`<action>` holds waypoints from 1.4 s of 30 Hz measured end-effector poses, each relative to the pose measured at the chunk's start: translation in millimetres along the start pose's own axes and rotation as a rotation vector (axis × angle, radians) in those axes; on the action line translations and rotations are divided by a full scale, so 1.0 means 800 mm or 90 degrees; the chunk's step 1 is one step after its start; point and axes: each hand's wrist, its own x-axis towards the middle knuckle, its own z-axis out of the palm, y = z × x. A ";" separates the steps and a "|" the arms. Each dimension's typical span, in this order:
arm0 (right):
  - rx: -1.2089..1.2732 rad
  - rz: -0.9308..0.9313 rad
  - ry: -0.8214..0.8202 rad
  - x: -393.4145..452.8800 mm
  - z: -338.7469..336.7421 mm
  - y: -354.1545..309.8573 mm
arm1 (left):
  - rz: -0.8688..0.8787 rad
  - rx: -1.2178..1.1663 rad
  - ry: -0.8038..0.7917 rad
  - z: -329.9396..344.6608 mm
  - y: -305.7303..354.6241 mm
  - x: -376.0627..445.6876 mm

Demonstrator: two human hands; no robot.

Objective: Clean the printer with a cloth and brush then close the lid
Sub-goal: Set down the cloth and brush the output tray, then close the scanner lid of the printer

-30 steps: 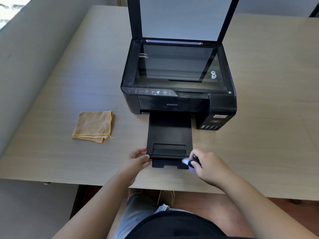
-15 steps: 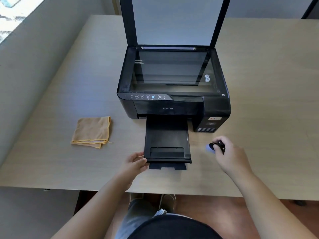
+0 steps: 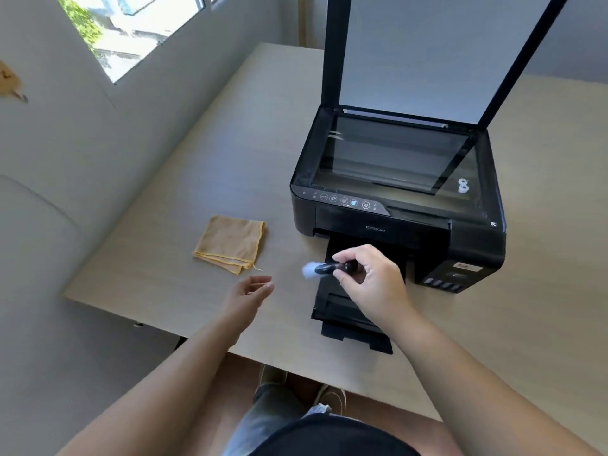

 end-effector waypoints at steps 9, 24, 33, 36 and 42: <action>-0.011 0.122 -0.178 0.108 0.116 0.005 | 0.126 0.280 0.095 -0.079 -0.019 0.067; -0.175 0.230 -0.223 0.194 0.224 0.046 | 0.172 0.686 -0.022 -0.113 -0.047 0.091; -0.180 0.105 -0.201 0.170 0.213 0.031 | 0.197 0.586 -0.018 -0.104 -0.022 0.096; -0.116 -0.001 -0.139 0.140 0.183 0.003 | 0.266 0.476 -0.027 -0.097 0.011 0.099; -0.027 -0.039 0.038 0.113 0.077 -0.060 | 0.423 0.431 -0.042 -0.061 0.122 0.115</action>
